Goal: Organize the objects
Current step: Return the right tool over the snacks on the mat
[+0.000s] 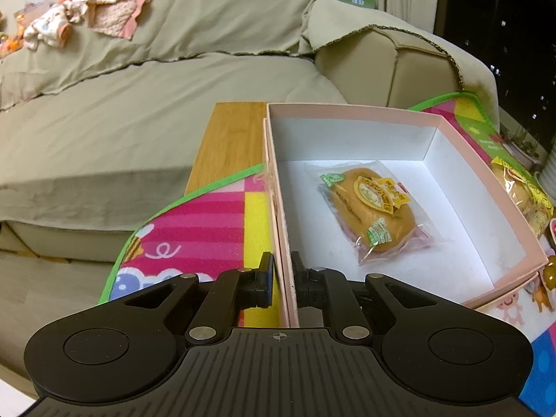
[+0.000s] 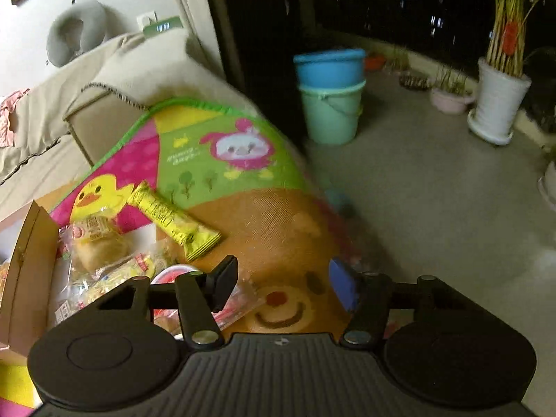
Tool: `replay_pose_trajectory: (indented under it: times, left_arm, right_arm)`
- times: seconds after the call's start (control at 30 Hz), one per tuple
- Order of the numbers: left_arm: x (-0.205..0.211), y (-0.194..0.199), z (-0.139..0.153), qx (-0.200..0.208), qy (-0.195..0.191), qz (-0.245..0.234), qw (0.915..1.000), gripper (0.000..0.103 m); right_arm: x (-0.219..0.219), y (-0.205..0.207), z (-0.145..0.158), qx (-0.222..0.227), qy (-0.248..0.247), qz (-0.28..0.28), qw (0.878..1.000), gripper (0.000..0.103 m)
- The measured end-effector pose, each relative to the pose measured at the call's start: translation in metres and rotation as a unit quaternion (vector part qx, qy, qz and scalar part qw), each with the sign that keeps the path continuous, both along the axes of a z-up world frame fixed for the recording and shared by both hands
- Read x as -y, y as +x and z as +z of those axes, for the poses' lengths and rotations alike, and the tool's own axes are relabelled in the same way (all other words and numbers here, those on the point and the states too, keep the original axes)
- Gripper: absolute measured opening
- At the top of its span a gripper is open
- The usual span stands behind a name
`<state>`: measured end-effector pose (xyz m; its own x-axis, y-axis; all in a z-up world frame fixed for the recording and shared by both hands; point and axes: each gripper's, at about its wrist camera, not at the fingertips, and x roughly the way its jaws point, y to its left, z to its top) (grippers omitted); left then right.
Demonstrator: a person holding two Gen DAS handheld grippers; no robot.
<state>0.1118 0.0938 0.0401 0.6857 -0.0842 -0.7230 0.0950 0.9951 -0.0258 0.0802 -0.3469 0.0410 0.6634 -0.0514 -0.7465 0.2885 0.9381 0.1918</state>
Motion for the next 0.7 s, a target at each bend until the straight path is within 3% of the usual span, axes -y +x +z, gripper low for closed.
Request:
replay_pose_trajectory:
  times: [0.27, 0.4, 0.43, 0.47, 0.5, 0.53, 0.7]
  left_arm:
    - [0.001, -0.003, 0.005, 0.006, 0.006, -0.004, 1.0000, 0.012]
    - [0.003, -0.003, 0.005, 0.003, 0.012, -0.004, 0.9999, 0.012]
    - [0.004, -0.003, 0.005, 0.004, 0.016, -0.004, 0.9998, 0.012]
    - [0.005, -0.003, 0.004, 0.004, 0.019, -0.004, 0.9998, 0.012]
    - [0.006, -0.003, 0.004, 0.005, 0.022, -0.003, 0.9997, 0.012]
    - [0.007, -0.004, 0.004, 0.005, 0.024, -0.002, 0.9997, 0.012]
    - [0.008, -0.004, 0.004, 0.007, 0.026, 0.001, 0.9996, 0.012]
  right_arm:
    - [-0.065, -0.017, -0.009, -0.017, 0.061, 0.121, 0.991, 0.052]
    - [-0.101, -0.030, 0.001, -0.022, 0.034, 0.188, 0.981, 0.055]
    - [-0.109, -0.034, 0.006, -0.014, 0.011, 0.196, 0.980, 0.058]
    - [-0.128, -0.042, 0.017, 0.008, -0.054, 0.214, 0.975, 0.060]
    - [-0.128, -0.042, 0.017, 0.008, -0.054, 0.214, 0.975, 0.061]
    - [-0.139, -0.045, 0.022, 0.021, -0.084, 0.231, 0.969, 0.062]
    - [-0.178, -0.033, 0.020, 0.021, -0.107, 0.309, 0.945, 0.062]
